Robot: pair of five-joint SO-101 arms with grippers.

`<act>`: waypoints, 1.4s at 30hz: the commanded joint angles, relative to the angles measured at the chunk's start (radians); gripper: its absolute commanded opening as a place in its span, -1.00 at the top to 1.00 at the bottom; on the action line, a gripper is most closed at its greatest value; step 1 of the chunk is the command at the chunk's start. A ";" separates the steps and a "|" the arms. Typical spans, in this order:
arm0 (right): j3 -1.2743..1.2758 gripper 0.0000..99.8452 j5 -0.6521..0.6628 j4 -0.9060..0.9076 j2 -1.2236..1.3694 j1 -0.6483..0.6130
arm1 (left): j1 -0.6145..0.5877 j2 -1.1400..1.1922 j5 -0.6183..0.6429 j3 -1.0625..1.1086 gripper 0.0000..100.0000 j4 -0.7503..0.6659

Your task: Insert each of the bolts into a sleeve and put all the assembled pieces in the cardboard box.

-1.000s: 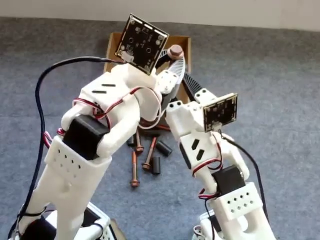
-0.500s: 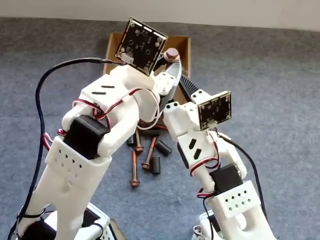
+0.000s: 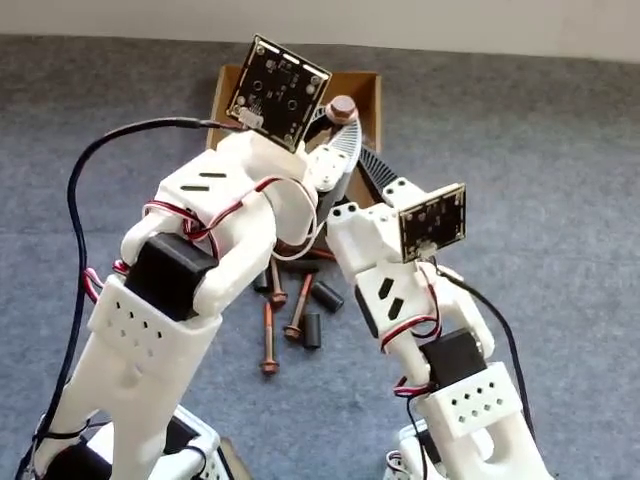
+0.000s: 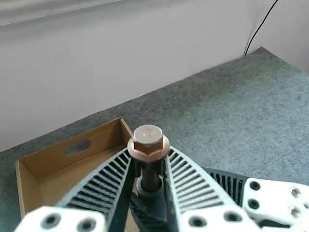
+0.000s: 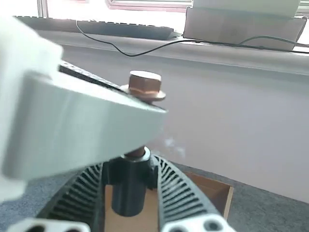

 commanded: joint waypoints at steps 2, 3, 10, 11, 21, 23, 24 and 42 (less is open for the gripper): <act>-0.041 0.99 -0.006 -0.005 -0.007 0.039 | -0.090 -0.025 0.097 0.027 0.98 -0.020; -0.041 0.99 -0.006 -0.005 -0.007 0.047 | -0.087 -0.025 0.097 0.035 0.98 -0.020; -0.041 0.99 -0.008 -0.005 -0.007 0.050 | -0.028 -0.018 0.100 0.048 0.98 -0.051; -0.041 0.99 -0.008 -0.005 -0.007 0.050 | -0.028 -0.018 0.100 0.048 0.98 -0.051; -0.041 0.99 -0.008 -0.005 -0.007 0.050 | -0.031 -0.025 0.097 0.047 0.72 -0.014; -0.041 0.99 -0.008 -0.005 -0.007 0.051 | -0.031 -0.027 0.097 0.045 0.68 -0.014; -0.041 0.99 -0.008 -0.005 -0.007 0.051 | -0.031 -0.027 0.097 0.044 0.68 -0.014; -0.041 0.99 -0.008 -0.005 -0.007 0.053 | -0.025 -0.216 0.097 0.071 0.67 -0.015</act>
